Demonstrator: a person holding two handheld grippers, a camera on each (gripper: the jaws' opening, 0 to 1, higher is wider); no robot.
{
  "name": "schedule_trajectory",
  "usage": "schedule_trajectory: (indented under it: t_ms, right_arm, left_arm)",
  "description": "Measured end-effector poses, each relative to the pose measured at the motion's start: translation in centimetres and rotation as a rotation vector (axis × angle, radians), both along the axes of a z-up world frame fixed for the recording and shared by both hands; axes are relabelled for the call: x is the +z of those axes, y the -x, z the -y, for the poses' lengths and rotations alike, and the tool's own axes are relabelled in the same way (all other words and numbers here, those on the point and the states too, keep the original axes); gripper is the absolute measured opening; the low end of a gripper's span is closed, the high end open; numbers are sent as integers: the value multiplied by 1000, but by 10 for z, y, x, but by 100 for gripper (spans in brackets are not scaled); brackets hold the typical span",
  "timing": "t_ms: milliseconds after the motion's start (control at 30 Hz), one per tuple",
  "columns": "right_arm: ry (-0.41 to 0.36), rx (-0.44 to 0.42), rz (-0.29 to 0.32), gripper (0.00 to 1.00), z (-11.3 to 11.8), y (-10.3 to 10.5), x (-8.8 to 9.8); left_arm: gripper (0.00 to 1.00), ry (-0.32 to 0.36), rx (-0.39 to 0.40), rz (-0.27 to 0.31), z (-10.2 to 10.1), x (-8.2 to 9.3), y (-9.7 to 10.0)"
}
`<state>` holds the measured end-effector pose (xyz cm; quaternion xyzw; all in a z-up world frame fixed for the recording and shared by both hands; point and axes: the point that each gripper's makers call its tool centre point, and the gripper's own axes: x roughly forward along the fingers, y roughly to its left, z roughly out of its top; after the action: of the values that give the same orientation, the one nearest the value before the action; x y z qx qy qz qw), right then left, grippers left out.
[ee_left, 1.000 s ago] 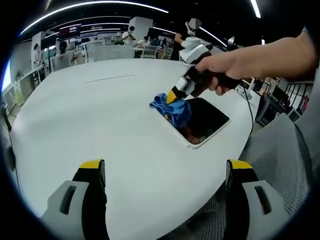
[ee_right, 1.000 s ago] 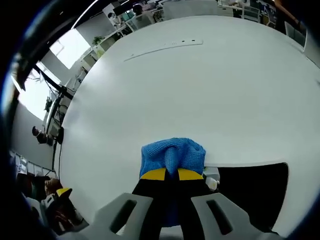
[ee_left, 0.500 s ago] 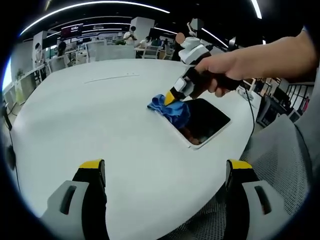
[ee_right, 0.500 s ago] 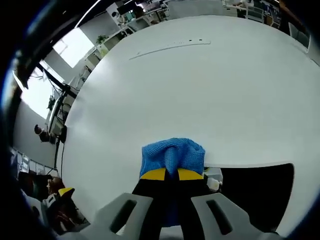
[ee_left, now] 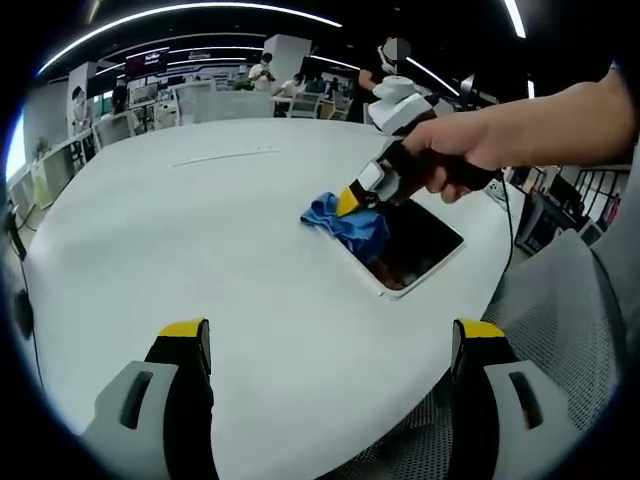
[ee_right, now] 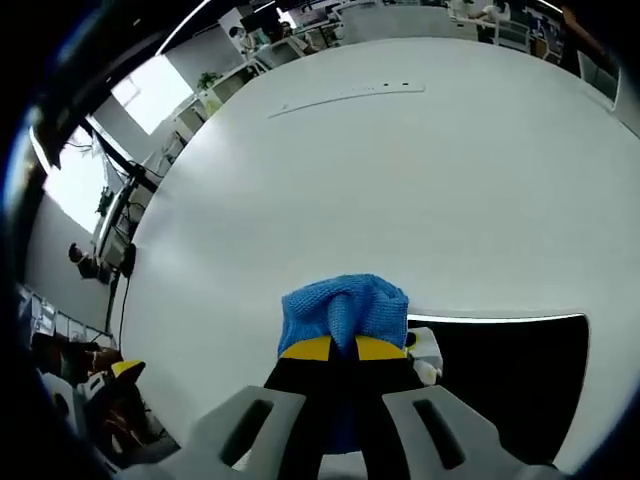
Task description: Wipe the mirror surface with the cleaning cloth until all visible marks leave the cleaned area.
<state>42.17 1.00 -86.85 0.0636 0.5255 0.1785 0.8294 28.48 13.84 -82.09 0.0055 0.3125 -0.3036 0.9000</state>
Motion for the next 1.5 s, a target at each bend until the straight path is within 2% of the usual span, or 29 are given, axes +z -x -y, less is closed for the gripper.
schedule_trajectory:
  t_ms: [333, 833, 967, 1000, 1133, 1500]
  right_arm:
    - [4, 12, 14, 1, 0, 14, 2]
    - [-25, 5, -20, 1, -5, 31, 1]
    - [-32, 50, -21, 1, -10, 39, 2]
    - [-33, 39, -27, 1, -10, 41, 0]
    - [-28, 31, -9, 1, -10, 39, 0]
    - [-48, 28, -12, 1, -8, 40, 1]
  left_arm:
    - [99, -10, 4, -2, -2, -2, 0]
    - [99, -18, 1, 0, -1, 0, 1]
    - [99, -18, 3, 0, -1, 1, 1]
    - [99, -19, 3, 1, -1, 2, 1]
    - [99, -18, 4, 1, -1, 2, 2]
    - [99, -24, 0, -1, -1, 1, 2]
